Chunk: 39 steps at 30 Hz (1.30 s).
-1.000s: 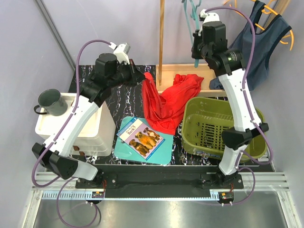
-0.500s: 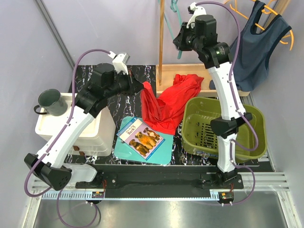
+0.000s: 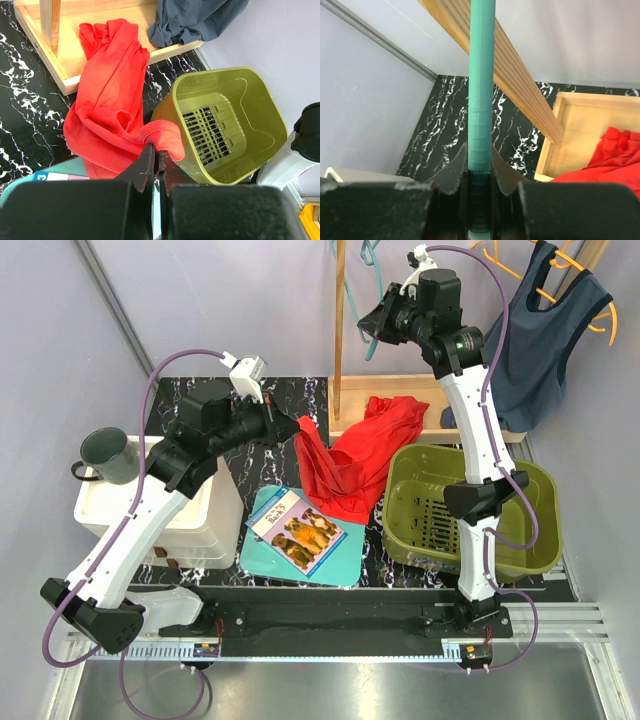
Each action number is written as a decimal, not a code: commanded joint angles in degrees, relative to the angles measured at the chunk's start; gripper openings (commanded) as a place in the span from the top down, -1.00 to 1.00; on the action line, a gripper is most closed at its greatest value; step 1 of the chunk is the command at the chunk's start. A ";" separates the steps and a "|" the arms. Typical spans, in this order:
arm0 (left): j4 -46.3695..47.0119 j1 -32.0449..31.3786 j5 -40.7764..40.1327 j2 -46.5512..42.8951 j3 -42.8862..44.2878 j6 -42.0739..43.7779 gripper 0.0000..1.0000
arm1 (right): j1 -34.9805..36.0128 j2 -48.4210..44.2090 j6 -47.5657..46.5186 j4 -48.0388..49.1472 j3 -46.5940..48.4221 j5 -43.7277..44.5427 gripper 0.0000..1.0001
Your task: Remove the tank top from the hanger
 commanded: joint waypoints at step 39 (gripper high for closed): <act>15.22 -0.28 15.69 12.26 20.92 -25.20 1.00 | 2.40 -62.87 -9.32 20.64 -81.97 -12.97 -1.00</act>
